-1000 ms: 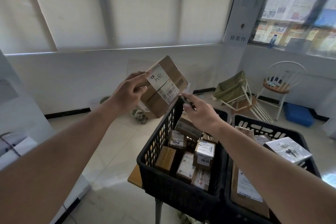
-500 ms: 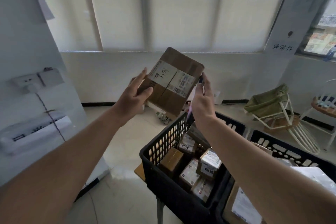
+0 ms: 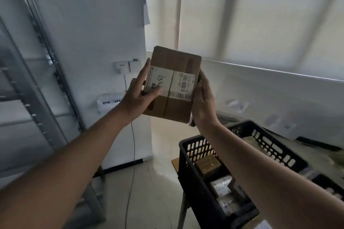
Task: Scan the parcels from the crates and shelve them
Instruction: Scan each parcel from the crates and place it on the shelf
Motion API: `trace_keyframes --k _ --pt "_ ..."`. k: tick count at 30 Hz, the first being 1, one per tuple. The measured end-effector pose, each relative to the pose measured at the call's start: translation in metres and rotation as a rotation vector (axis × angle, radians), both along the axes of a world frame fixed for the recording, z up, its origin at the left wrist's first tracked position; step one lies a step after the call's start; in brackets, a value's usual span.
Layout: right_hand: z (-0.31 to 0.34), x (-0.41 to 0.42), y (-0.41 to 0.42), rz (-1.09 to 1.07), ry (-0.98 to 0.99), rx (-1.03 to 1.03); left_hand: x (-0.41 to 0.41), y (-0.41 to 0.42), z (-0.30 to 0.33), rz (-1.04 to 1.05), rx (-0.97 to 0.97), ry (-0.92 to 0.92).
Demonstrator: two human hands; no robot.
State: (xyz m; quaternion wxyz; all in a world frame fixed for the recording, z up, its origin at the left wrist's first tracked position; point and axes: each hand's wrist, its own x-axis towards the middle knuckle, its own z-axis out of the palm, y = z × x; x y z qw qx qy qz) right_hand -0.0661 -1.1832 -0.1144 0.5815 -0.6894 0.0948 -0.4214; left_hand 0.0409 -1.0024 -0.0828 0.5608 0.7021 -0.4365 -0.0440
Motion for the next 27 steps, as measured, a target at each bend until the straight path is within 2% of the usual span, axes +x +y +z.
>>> trace_keyframes --k 6,14,19,27 --pt "0.01 0.033 0.089 0.213 -0.04 -0.074 -0.001 0.106 0.005 0.304 0.028 -0.161" --pt "0.029 0.069 0.234 0.346 -0.036 -0.119 -0.018 0.254 0.012 0.514 -0.004 -0.328" --pt "0.028 0.085 0.346 0.505 -0.026 -0.074 -0.026 0.368 0.013 0.641 0.004 -0.321" --pt "0.032 0.104 0.52 0.628 0.005 -0.06 -0.035 0.538 0.015 0.792 0.014 -0.378"
